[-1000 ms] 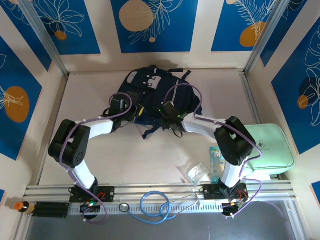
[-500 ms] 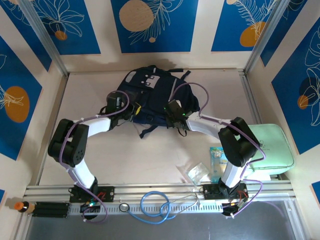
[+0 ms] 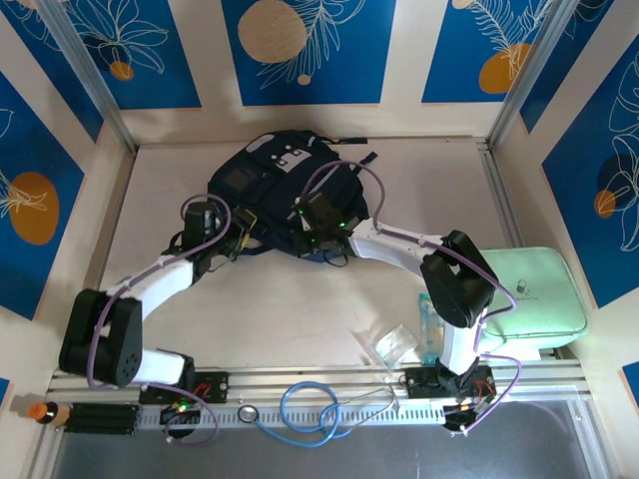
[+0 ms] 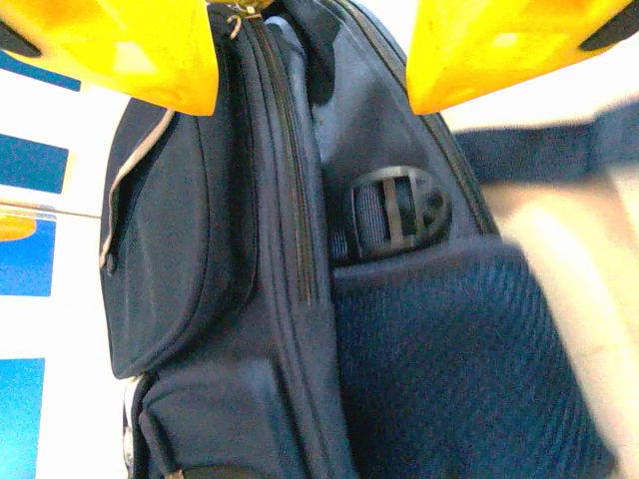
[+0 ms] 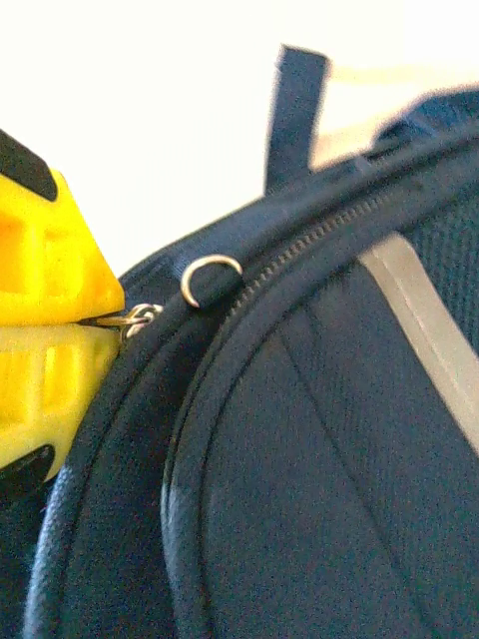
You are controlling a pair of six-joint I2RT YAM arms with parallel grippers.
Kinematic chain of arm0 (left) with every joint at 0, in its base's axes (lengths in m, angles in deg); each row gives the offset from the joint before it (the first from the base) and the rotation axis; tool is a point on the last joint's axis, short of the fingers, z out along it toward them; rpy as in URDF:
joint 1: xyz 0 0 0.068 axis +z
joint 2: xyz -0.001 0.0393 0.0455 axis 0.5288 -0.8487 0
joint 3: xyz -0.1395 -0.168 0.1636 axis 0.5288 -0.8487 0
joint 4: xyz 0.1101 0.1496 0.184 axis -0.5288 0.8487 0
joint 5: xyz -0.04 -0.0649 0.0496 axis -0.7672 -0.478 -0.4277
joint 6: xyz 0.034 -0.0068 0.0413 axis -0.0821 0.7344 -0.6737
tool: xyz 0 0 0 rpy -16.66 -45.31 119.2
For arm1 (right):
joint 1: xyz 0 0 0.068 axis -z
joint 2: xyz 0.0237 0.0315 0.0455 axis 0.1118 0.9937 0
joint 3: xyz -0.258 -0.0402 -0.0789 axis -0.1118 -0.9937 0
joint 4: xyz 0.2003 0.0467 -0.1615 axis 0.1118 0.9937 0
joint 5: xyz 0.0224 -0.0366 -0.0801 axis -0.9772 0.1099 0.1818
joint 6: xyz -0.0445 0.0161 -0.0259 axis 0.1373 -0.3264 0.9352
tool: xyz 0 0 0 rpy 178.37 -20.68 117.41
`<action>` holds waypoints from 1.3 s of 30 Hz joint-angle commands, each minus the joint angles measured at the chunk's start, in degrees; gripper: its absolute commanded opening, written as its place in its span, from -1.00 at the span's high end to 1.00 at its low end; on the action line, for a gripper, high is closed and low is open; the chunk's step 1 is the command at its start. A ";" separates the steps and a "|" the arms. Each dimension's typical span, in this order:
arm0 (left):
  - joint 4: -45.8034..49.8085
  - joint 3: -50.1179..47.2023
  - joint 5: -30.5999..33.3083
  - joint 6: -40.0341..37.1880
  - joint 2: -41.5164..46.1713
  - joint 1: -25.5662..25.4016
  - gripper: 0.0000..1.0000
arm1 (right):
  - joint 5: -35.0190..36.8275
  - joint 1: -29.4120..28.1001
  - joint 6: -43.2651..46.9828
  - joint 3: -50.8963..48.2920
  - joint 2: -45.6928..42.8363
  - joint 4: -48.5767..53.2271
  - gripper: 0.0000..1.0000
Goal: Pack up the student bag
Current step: Zip the student bag at the top-center of the table.
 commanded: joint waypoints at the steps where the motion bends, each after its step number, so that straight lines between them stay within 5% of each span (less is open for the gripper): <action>1: 0.84 -3.92 0.16 2.02 3.61 0.25 -0.06 | -9.89 -1.16 -2.18 2.41 0.46 -5.17 1.00; 9: -6.07 -6.79 -2.58 6.51 3.83 -0.42 -0.01 | -15.43 -1.96 -1.92 3.14 1.14 -7.12 1.00; 26: -22.01 -1.25 -4.61 9.98 -10.38 -3.56 0.13 | -16.54 -2.91 -0.96 3.61 1.07 -6.66 1.00; 33: -23.50 -0.91 -3.43 10.53 -13.21 -3.46 0.81 | -2.31 -2.98 1.60 0.35 -0.77 -2.10 1.00; 39: -18.42 0.27 -2.71 7.69 -12.05 -3.27 1.00 | 9.87 -0.51 3.28 -5.73 -4.41 1.41 1.00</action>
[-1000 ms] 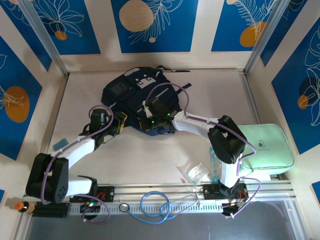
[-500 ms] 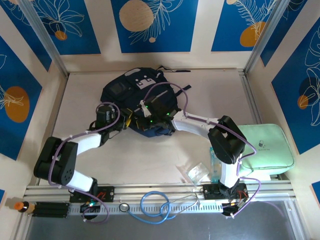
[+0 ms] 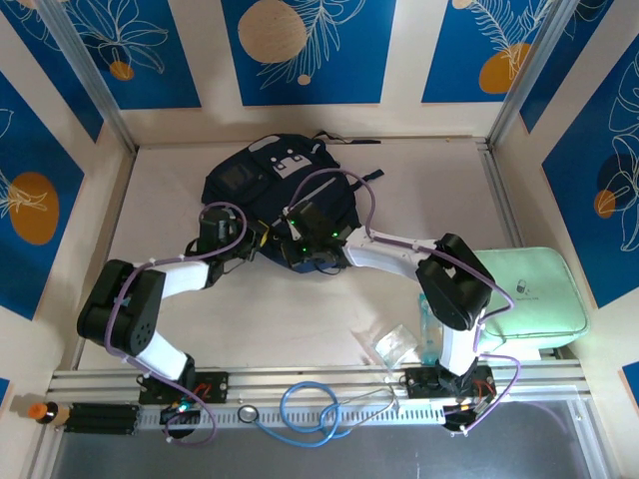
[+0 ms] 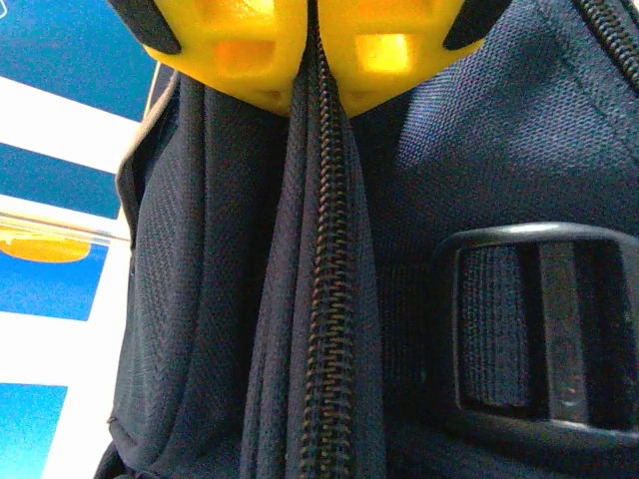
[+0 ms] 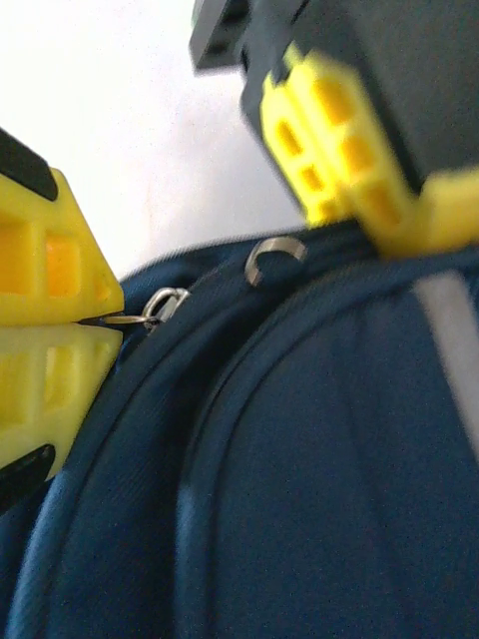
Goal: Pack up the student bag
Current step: Zip the student bag at the top-center of the table.
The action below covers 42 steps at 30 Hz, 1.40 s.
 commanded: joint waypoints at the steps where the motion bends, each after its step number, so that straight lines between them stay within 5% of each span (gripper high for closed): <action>1: 2.11 2.39 1.64 -2.34 0.64 -0.04 1.00 | 9.55 2.55 2.53 -3.92 -4.23 4.28 1.00; 11: 5.47 3.45 1.11 -4.21 1.66 0.07 1.00 | 11.61 10.76 5.93 -6.55 -6.58 4.63 1.00; 19: 6.77 3.63 0.67 -4.81 1.94 0.11 1.00 | -3.30 14.28 11.14 -2.65 -2.03 1.54 0.64; 24: 5.35 3.68 -0.21 -4.31 1.23 0.10 1.00 | -4.40 14.94 10.48 0.05 1.22 2.23 0.55; 37: 6.42 3.37 -0.15 -5.15 1.39 0.67 1.00 | 10.66 16.82 7.44 -2.90 -2.18 2.39 1.00; 42: 9.62 2.80 -1.58 -7.83 1.55 0.67 1.00 | 8.55 19.95 5.72 -5.76 -5.19 3.37 1.00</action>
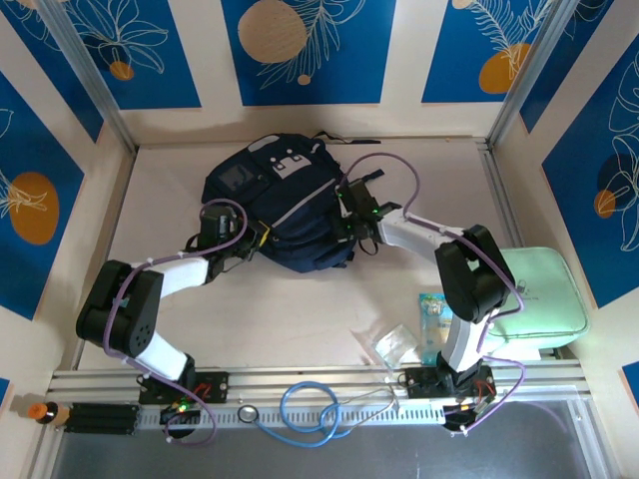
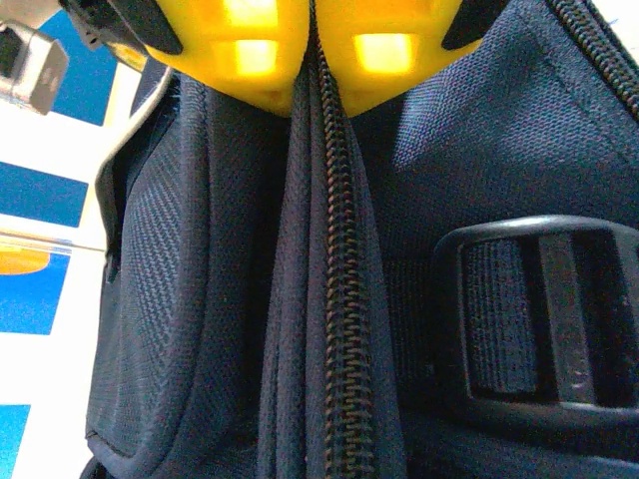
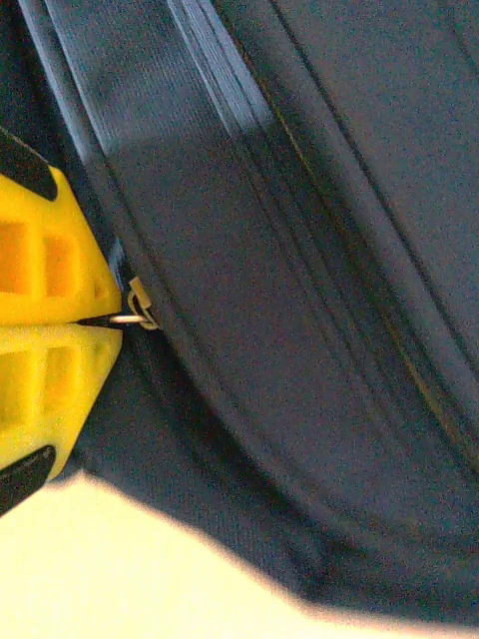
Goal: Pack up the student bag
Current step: Zip the student bag at the top-center of the table.
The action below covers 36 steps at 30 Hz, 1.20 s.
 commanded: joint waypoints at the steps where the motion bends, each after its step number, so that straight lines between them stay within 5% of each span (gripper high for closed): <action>1: 3.25 0.22 -1.98 -3.28 1.01 0.55 1.00 | 3.70 2.04 -1.64 -2.79 -3.60 0.88 1.00; 10: 12.20 8.73 -2.23 -13.39 -2.32 2.26 1.00 | -9.61 -3.98 -0.69 -13.78 -14.25 -1.11 1.00; 15: 14.61 12.65 -0.45 -13.92 -3.05 5.06 0.78 | -14.82 -9.28 -2.49 -14.41 -14.95 -4.68 1.00; 23: 24.11 10.44 1.95 -17.57 3.25 11.03 0.22 | -19.67 -14.08 -4.84 -3.90 -6.62 -10.52 1.00; 31: 37.08 7.30 1.12 -16.32 13.71 14.45 -0.11 | -23.57 -16.23 -4.62 9.53 3.74 -9.99 1.00; 36: 29.40 2.83 -5.29 -8.23 17.21 13.15 -0.13 | -24.50 -17.32 -4.50 13.74 7.48 -9.52 1.00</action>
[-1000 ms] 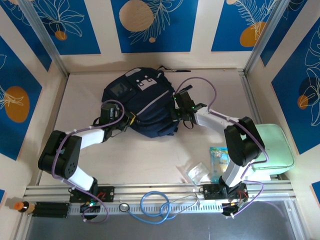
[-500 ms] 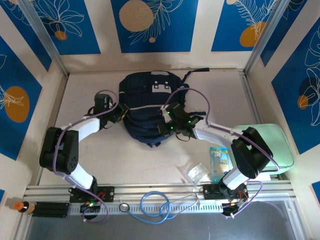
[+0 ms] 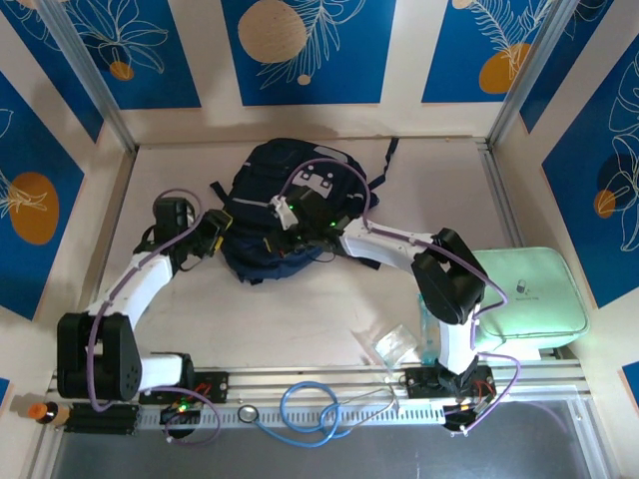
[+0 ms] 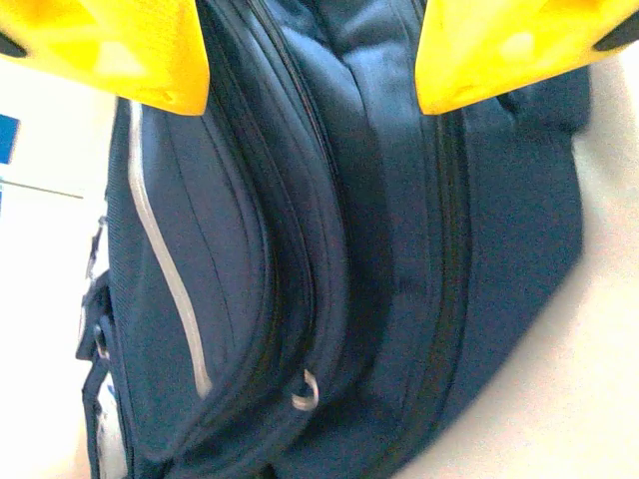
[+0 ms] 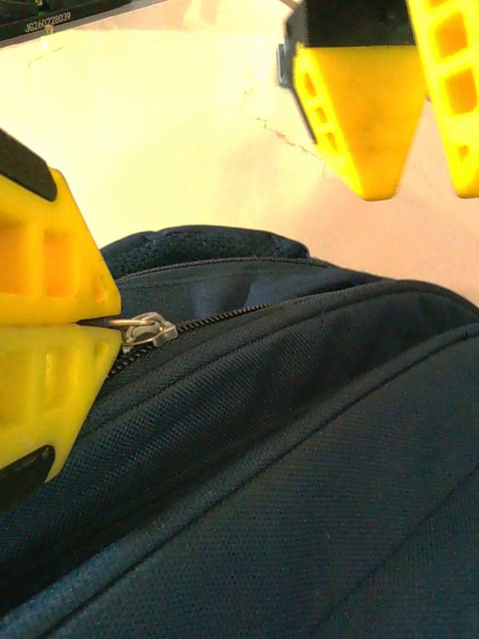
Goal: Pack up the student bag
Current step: Zip the student bag at the top-center of the table.
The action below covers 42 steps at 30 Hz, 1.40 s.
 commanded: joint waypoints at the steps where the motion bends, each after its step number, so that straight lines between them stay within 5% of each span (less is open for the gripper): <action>1: -3.43 -2.78 -5.10 6.21 0.87 -1.31 -0.13 | -2.79 -0.86 -0.17 3.14 1.32 -1.70 1.00; 20: -17.60 -3.03 -3.58 14.03 -8.87 -9.05 0.02 | -3.27 -1.24 -1.05 3.15 0.35 -0.15 1.00; 33: -15.63 0.16 -0.16 11.88 -12.05 -10.03 0.82 | 6.25 -1.22 -2.88 -4.37 -4.15 2.51 1.00; 42: -11.88 4.56 -0.32 7.98 -12.26 -9.94 1.00 | 14.91 0.02 -6.38 -12.91 -10.00 4.23 1.00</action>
